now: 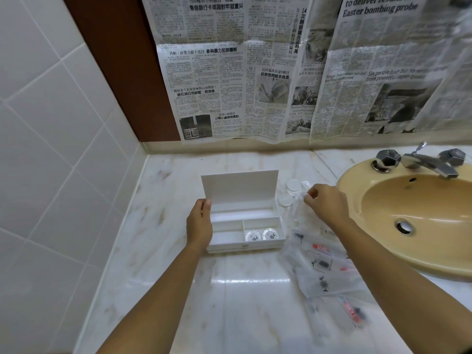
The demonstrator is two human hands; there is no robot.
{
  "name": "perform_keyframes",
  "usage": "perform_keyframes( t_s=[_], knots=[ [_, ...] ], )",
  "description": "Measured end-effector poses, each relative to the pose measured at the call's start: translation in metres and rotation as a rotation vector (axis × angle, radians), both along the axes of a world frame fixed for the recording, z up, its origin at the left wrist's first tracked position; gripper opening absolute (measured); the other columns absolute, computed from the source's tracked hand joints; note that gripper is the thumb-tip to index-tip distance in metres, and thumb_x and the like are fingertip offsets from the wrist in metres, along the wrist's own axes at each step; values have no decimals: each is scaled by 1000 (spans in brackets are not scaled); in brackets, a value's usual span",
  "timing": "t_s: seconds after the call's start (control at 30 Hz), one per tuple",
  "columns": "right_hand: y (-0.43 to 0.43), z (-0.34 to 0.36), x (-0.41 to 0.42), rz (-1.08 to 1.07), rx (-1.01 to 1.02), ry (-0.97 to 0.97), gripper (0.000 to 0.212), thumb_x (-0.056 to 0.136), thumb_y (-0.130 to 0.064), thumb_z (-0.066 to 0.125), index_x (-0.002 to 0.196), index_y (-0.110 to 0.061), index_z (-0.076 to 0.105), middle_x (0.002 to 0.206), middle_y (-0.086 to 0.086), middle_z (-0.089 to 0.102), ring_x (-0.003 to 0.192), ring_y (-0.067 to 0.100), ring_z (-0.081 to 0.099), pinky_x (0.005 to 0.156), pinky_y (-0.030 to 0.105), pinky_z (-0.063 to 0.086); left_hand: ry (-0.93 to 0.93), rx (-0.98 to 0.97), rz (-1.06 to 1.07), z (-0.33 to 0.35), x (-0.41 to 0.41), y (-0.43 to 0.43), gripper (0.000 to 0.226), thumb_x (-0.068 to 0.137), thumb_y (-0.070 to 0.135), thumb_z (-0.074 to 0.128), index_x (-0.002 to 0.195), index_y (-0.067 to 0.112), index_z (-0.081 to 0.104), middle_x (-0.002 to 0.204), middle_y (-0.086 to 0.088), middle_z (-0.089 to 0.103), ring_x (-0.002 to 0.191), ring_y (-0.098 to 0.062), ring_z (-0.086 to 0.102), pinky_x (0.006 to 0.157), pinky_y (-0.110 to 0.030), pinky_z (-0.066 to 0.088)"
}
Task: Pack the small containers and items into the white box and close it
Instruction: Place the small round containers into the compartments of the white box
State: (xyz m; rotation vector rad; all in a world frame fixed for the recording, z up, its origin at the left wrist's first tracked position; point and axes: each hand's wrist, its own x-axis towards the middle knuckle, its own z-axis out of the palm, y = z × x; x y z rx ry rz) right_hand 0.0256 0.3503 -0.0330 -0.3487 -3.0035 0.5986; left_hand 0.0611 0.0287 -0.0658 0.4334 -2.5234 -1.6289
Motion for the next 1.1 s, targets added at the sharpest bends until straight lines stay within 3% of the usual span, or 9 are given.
perform_keyframes(
  t_s=[0.1,0.23,0.43,0.53,0.63,0.7,0.87,1.1],
  knots=[
    [5,7,1,-69,-102,103,15,85,-30,62,82,-18,72,79,-3,72,76,20,63,70,37,52,4,-2,-5,0,0,0,30,106,37,37,105,17,60,95,3,64,82,-11,56,67,-15,42],
    [-2,32,7,-155,-397,192,16,88,-22,61,91,-14,75,85,-2,73,79,15,63,66,28,45,4,2,-7,-2,-1,-1,31,106,36,37,107,16,60,98,2,65,85,-13,57,69,-17,42],
    [-40,51,37,98,-536,92,6,85,-17,72,87,-18,78,82,-7,74,76,1,66,66,12,44,7,-7,-5,-3,-2,-1,31,106,36,37,107,16,60,98,2,64,82,-10,55,67,-14,40],
    [-66,43,51,264,-437,-19,7,83,-19,72,86,-21,78,80,-11,74,69,-8,62,65,8,44,5,3,-3,-3,-2,-1,31,106,36,37,108,16,60,98,2,64,84,-11,56,67,-14,40],
    [-88,27,58,337,-252,-81,10,84,-27,69,89,-24,78,85,-10,75,80,1,65,78,26,52,-1,8,-2,-3,-1,-1,32,106,37,36,109,17,60,99,2,64,85,-9,56,69,-15,41],
    [-100,19,59,347,-134,-101,12,85,-31,67,91,-26,77,89,-8,76,90,14,67,88,36,50,1,5,-3,-4,-2,-2,31,106,38,36,107,17,59,98,2,64,83,-10,56,68,-17,41],
    [-121,11,57,381,129,-98,10,89,-24,63,85,-24,72,88,-4,74,91,19,65,89,36,36,6,12,4,-4,-2,-2,31,106,37,38,104,16,60,94,0,65,79,-12,55,67,-20,43],
    [-126,5,51,423,304,-131,4,81,-19,68,79,-21,69,78,-2,72,80,20,66,88,36,34,7,12,2,-3,-2,-1,30,106,37,38,108,17,60,96,4,64,83,-7,56,69,-17,42]
  ],
)
